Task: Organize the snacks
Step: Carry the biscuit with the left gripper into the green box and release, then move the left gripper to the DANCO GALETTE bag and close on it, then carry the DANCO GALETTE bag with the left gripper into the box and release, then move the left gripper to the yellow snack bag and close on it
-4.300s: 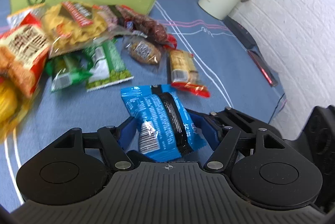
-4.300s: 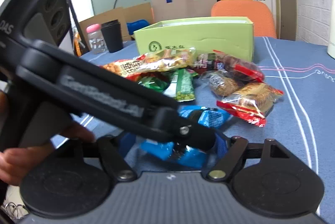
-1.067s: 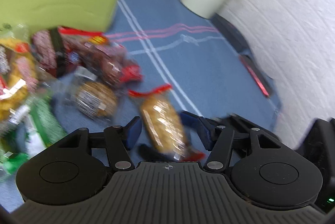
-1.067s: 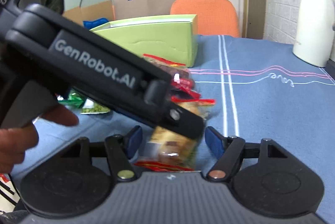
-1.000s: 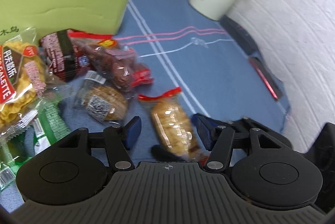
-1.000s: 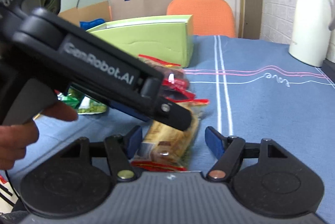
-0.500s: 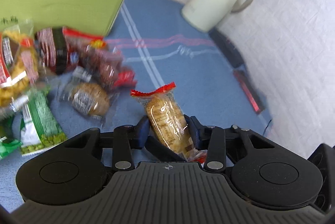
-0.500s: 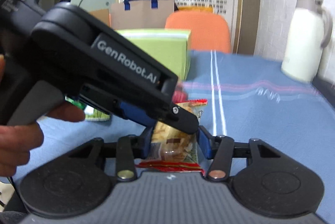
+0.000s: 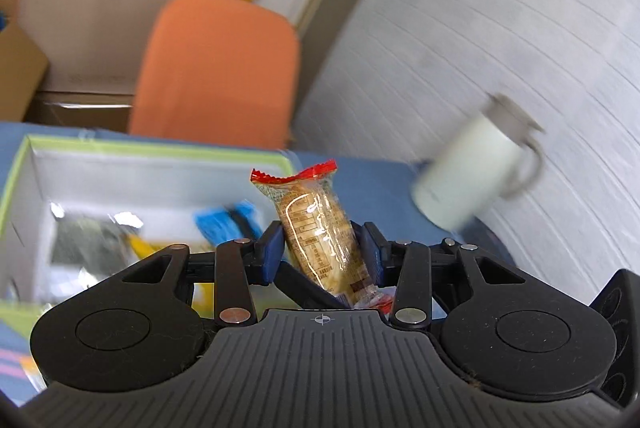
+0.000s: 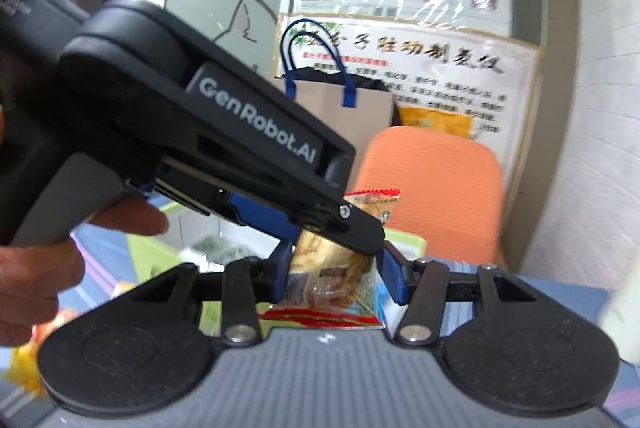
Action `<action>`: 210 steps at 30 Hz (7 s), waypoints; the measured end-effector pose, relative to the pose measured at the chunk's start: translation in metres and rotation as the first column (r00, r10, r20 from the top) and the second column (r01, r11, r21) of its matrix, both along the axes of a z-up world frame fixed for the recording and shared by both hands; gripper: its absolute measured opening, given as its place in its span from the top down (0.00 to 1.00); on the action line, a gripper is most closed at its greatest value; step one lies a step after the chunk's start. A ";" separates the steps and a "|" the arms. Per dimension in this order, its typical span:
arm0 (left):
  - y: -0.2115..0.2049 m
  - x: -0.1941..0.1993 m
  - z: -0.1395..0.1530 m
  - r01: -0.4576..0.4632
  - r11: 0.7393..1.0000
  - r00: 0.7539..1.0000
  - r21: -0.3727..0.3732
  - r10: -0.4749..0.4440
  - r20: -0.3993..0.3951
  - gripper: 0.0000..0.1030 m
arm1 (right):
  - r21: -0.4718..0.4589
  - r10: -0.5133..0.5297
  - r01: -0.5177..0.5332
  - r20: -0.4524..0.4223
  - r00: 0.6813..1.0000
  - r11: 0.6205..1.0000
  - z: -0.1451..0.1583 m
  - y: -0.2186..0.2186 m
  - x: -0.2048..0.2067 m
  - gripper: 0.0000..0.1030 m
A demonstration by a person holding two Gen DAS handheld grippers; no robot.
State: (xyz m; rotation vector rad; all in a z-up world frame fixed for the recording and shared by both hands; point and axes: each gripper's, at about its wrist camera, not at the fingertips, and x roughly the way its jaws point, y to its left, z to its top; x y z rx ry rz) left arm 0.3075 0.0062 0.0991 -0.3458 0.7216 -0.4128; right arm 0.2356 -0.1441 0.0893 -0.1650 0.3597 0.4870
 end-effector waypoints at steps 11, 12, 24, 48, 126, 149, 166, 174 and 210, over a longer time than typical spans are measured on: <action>0.035 0.088 -0.056 -0.047 0.999 0.992 0.005 0.047 -0.117 0.80 | -0.019 0.059 -0.063 -0.155 0.986 0.998 -0.052 0.035 0.098 0.41; 0.035 0.092 -0.059 -0.049 0.999 0.992 0.004 0.049 -0.113 0.78 | -0.018 0.058 -0.062 -0.161 0.985 0.998 -0.055 0.036 0.105 0.40; 0.076 0.027 -0.024 -0.131 0.991 0.991 0.031 0.130 0.045 0.41 | 0.067 -0.015 0.018 -0.042 0.999 0.998 -0.024 -0.006 0.051 0.09; 0.112 -0.109 -0.085 -0.196 0.974 0.969 -0.114 0.175 -0.176 0.42 | 0.176 0.142 -0.094 -0.279 0.950 0.980 -0.078 0.058 -0.060 0.09; 0.061 -0.160 -0.076 -0.099 0.992 0.987 -0.079 0.087 -0.138 0.66 | 0.110 0.028 -0.007 -0.189 0.982 0.994 -0.062 0.043 -0.126 0.06; 0.107 0.043 -0.045 -0.183 0.982 0.978 0.048 0.187 -0.093 0.59 | 0.093 0.117 -0.100 -0.195 0.974 0.991 -0.033 0.101 0.088 0.07; 0.150 -0.125 -0.039 -0.293 0.956 0.956 0.005 0.293 0.006 0.30 | 0.197 0.217 -0.182 -0.177 0.960 0.963 -0.042 0.048 -0.065 0.02; 0.179 -0.210 -0.071 -0.364 0.924 0.929 -0.117 0.352 -0.111 0.30 | 0.283 0.320 -0.239 -0.292 0.901 0.929 -0.074 0.085 -0.134 0.02; 0.225 -0.269 -0.097 -0.374 0.915 0.924 -0.150 0.353 -0.150 0.21 | 0.129 0.335 -0.310 -0.381 0.862 0.942 -0.101 0.189 -0.163 0.02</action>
